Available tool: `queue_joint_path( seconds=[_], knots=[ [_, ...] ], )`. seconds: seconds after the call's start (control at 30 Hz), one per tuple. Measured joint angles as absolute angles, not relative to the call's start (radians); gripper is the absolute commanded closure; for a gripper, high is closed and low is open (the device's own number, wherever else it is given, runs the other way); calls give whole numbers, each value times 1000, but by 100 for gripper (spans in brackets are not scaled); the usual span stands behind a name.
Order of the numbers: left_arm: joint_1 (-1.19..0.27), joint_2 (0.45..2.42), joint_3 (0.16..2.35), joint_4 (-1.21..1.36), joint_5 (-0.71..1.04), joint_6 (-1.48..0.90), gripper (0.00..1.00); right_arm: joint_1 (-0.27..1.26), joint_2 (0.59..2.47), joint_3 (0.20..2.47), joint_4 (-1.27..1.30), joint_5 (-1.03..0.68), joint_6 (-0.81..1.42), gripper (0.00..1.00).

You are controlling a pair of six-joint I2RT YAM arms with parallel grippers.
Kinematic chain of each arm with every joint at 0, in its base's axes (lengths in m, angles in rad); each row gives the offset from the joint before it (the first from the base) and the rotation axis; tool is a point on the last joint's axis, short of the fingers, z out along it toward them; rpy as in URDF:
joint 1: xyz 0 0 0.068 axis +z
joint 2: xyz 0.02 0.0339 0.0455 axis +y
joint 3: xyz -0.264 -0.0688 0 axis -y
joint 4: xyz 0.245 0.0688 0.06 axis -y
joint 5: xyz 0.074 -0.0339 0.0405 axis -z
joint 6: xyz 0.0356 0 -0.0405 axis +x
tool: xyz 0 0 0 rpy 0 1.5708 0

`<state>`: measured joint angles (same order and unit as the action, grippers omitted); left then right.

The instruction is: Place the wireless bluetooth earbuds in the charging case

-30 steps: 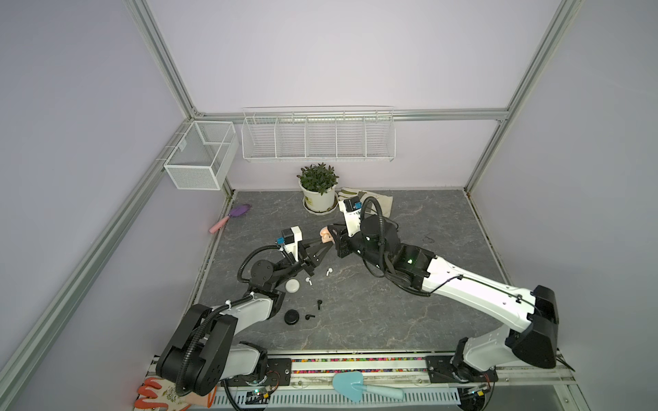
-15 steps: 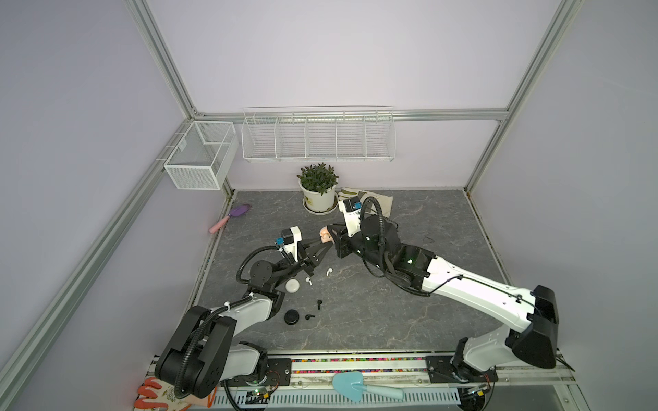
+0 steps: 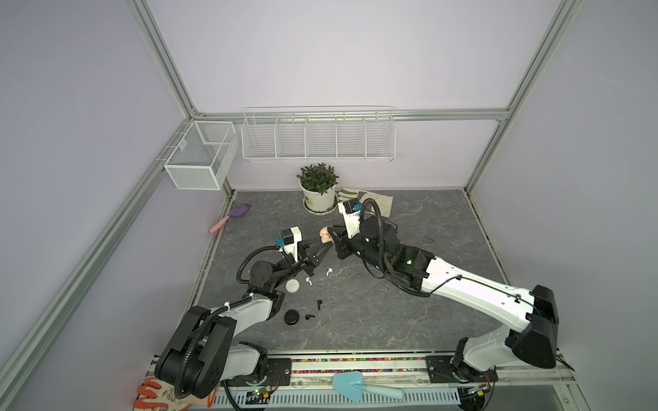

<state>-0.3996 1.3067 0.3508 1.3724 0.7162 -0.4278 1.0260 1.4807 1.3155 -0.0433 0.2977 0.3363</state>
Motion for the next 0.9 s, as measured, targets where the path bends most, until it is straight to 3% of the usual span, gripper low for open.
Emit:
queue_joint_path(
  seconds=[0.9],
  knots=[
    [-400,1299,338,1371,712,-407,100,1026,1487,1315,-73,273,389,78]
  ],
)
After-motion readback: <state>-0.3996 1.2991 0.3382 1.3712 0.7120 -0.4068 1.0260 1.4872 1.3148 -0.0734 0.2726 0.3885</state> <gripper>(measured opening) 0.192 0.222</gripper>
